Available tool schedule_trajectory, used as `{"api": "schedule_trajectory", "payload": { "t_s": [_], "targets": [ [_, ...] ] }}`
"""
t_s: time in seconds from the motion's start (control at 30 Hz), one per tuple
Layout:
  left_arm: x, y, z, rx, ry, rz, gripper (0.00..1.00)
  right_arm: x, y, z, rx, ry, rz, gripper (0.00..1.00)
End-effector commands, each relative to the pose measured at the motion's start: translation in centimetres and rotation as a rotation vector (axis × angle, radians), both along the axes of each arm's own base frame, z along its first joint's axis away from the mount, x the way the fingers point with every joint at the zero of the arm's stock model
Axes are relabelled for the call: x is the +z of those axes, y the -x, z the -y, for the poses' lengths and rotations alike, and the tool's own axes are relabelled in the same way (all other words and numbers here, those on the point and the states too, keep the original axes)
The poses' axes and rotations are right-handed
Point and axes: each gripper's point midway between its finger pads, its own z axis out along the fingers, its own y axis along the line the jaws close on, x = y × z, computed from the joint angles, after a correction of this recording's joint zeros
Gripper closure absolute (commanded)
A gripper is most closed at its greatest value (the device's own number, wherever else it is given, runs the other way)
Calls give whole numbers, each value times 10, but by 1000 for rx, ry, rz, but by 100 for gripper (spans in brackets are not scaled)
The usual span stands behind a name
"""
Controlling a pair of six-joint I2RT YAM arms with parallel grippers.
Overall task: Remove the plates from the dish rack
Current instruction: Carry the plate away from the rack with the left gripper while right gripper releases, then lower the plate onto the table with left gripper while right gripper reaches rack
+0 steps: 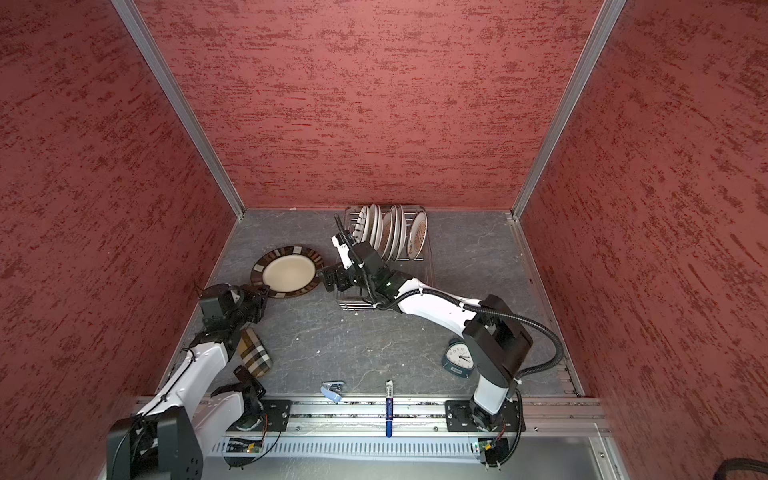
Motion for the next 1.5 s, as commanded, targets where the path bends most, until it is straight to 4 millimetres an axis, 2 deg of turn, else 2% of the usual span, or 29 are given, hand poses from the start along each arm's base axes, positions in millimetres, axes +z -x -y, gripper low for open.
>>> {"api": "schedule_trajectory", "payload": {
  "t_s": [0.0,0.37,0.5,0.67,0.83,1.13,1.47],
  "targets": [
    [56,-25,-6,3,-63,228,100,5,-6,-11,-2,3,17,2],
    [30,-47,-10,3,-108,149,100,-14,-16,-33,11,1,-23,3],
    [25,-56,-5,-9,-102,128,100,-19,-19,-34,2,6,-26,3],
    [24,-58,7,-11,-151,90,100,-25,-17,-36,14,0,-36,3],
    [11,-62,3,3,-160,35,100,-28,-13,-36,26,-13,-53,3],
    [-7,-59,-4,58,-188,-53,100,-19,-8,-39,45,-56,-62,3],
    [-27,-54,-6,58,-218,-117,76,-28,-11,-49,59,-77,-91,3]
  ]
}}
